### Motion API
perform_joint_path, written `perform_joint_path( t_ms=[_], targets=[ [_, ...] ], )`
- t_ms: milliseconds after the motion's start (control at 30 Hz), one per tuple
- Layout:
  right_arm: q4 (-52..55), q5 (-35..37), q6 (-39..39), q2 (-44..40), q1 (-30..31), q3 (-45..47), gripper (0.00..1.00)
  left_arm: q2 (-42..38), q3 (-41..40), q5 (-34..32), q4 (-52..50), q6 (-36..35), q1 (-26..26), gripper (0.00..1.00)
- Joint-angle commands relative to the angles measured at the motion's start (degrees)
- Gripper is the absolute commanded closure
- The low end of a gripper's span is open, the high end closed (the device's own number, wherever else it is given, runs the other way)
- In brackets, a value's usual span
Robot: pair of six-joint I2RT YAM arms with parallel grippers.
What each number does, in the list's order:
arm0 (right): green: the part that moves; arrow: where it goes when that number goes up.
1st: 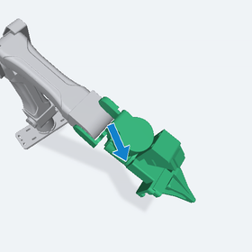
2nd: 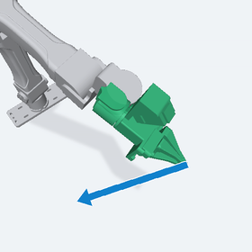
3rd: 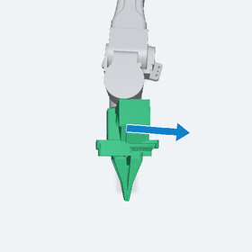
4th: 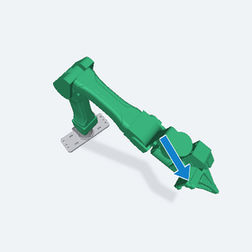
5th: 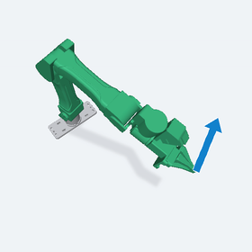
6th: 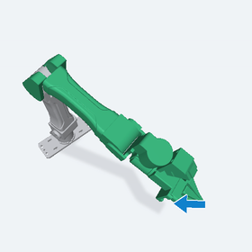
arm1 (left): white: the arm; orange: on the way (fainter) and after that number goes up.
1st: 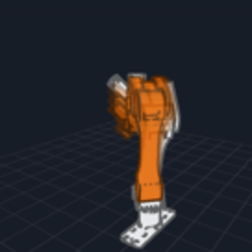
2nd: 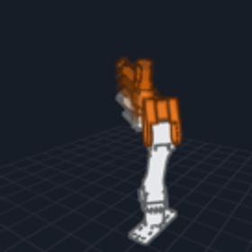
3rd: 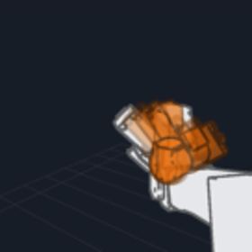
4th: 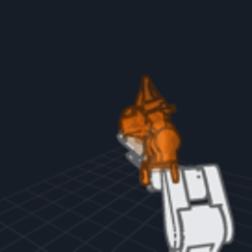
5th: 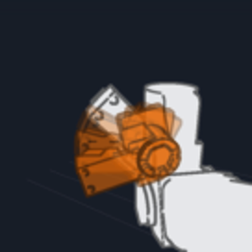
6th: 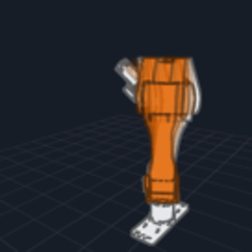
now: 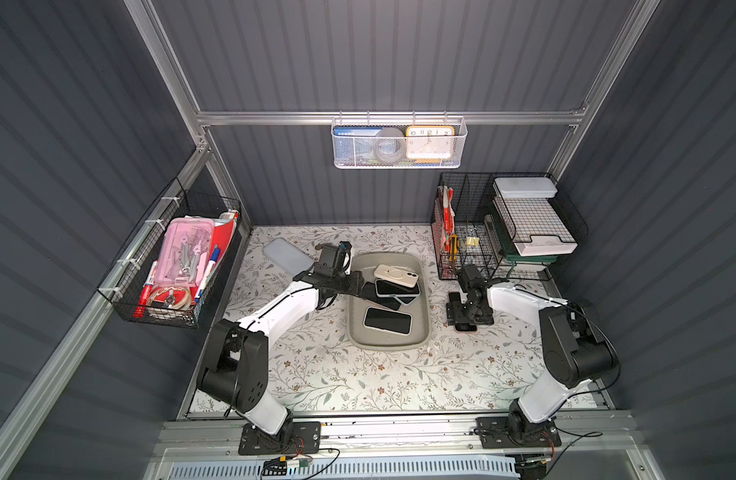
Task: Take the phone out of the storage box
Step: Place the phone at the center of the board, then pick up the phone from the storage box.
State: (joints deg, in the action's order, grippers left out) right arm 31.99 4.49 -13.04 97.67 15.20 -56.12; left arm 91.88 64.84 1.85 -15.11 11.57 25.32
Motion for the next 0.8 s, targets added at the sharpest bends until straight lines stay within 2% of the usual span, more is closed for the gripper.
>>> perform_joint_path(
  t_ms=[0,133,300,433,533,600,767],
  targets=[
    [2.36,-0.6,-0.24,0.42,-0.17,-1.28,0.01,-2.05,1.08,-0.09,-1.22,0.32,0.34,0.45],
    [3.25,2.05,-1.27,-1.3,-0.26,-1.44,0.01,-2.31,1.33,-0.25,-1.39,0.09,0.34,0.45],
    [4.89,3.96,-0.2,-10.14,0.13,-2.98,0.04,-1.64,2.63,-0.79,-1.95,0.64,0.39,0.45],
    [3.17,4.1,4.32,-17.44,3.96,-4.52,0.09,-0.53,3.48,0.22,-0.72,2.19,0.6,0.45],
    [-0.9,3.73,9.69,-20.34,8.34,-4.38,0.12,0.73,3.54,-1.82,-0.86,3.68,0.69,0.45],
    [-4.54,1.19,11.89,-21.04,10.03,-3.75,0.14,1.35,2.93,-3.42,-0.97,4.57,0.69,0.46],
    [-11.12,-14.32,12.72,-18.54,10.53,-6.46,0.26,3.16,1.4,-4.35,-0.66,5.65,0.67,0.46]
  ],
)
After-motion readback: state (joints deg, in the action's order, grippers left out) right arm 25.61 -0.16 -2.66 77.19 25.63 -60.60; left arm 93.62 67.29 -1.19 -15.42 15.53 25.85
